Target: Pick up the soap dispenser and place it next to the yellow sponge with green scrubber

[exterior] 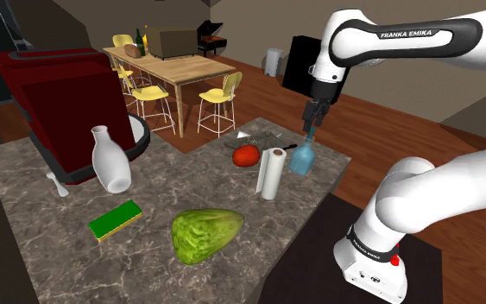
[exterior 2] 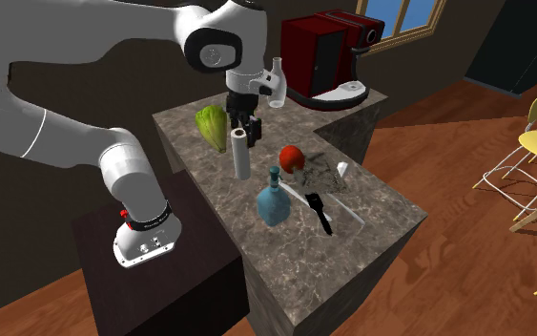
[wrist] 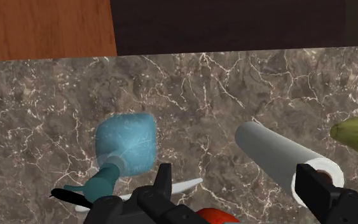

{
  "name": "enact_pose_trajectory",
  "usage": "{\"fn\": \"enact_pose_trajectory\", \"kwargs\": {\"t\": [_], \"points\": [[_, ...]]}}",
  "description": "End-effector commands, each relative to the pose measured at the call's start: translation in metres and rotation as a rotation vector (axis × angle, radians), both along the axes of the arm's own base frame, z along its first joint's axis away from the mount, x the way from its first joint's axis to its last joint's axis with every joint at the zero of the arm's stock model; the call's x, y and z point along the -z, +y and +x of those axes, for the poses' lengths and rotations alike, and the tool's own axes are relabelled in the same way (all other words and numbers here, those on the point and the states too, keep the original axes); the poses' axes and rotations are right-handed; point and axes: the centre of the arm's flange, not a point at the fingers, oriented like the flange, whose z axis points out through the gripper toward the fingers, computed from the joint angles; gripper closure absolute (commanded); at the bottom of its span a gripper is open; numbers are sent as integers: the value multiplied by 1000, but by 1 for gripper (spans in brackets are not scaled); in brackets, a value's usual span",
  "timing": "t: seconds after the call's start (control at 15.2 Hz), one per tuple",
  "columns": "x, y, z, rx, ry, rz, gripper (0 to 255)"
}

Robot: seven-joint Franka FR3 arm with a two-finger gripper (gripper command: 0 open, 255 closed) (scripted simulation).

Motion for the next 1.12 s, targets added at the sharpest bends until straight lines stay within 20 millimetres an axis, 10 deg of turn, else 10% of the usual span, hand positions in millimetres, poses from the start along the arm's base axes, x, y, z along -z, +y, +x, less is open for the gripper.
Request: {"fn": "enact_pose_trajectory", "kwargs": {"t": [0.0,0.59,1.06], "points": [[9,-21,2,-12,-16,-6,0],[49,-127,14,-57,-81,-24,0],[86,-124,15,-57,-81,-24,0]]}}
